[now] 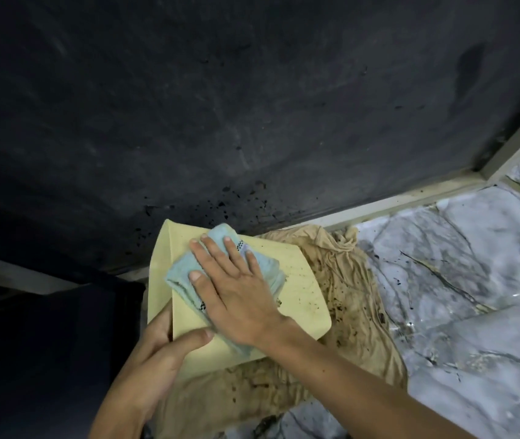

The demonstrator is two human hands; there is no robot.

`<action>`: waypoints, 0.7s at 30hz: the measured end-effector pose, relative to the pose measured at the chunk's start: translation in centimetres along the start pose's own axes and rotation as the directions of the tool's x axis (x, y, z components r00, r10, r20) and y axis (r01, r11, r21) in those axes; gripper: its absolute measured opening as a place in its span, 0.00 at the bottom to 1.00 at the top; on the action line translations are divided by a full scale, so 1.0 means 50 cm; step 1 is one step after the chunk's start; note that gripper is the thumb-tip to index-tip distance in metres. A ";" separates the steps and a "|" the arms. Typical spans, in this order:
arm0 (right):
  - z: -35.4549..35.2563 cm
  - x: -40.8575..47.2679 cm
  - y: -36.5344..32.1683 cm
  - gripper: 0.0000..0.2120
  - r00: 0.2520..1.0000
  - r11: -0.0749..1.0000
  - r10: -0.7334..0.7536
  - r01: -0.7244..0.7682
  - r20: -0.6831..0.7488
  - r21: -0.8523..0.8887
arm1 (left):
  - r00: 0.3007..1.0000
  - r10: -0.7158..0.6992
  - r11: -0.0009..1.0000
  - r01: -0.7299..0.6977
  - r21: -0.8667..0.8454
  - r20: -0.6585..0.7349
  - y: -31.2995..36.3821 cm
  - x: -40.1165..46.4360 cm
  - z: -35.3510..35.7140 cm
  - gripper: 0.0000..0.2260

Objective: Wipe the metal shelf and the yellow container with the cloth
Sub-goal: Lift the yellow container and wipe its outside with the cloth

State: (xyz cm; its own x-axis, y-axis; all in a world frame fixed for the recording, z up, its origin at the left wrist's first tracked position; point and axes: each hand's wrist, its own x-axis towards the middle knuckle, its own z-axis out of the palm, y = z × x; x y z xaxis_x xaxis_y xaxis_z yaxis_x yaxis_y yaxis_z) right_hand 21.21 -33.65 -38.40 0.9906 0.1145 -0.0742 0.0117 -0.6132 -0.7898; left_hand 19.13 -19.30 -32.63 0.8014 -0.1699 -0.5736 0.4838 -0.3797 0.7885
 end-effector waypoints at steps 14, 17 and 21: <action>0.006 -0.035 0.239 0.28 0.859 0.867 0.496 -0.483 -0.128 0.121 | 0.995 -0.088 0.995 0.090 0.035 -0.044 -0.043 -0.028 0.003 0.14; 0.027 -0.033 0.121 0.28 0.922 0.926 0.378 -0.373 -0.090 0.064 | 0.995 -0.096 0.994 0.098 0.057 -0.026 -0.041 -0.028 0.004 0.17; 0.028 0.018 -0.054 0.26 1.000 0.993 0.001 -0.002 0.012 0.121 | 0.996 -0.088 0.984 0.085 0.155 0.010 -0.040 -0.034 0.009 0.19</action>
State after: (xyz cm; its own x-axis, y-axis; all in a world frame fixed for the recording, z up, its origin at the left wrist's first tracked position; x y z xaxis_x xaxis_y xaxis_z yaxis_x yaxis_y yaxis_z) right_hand 21.89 -30.78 -37.20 0.9890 0.1230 -0.0819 -0.0071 -0.5143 -0.8576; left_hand 16.65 -18.65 -33.32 0.7523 -0.1449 -0.6427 0.4897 -0.5295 0.6927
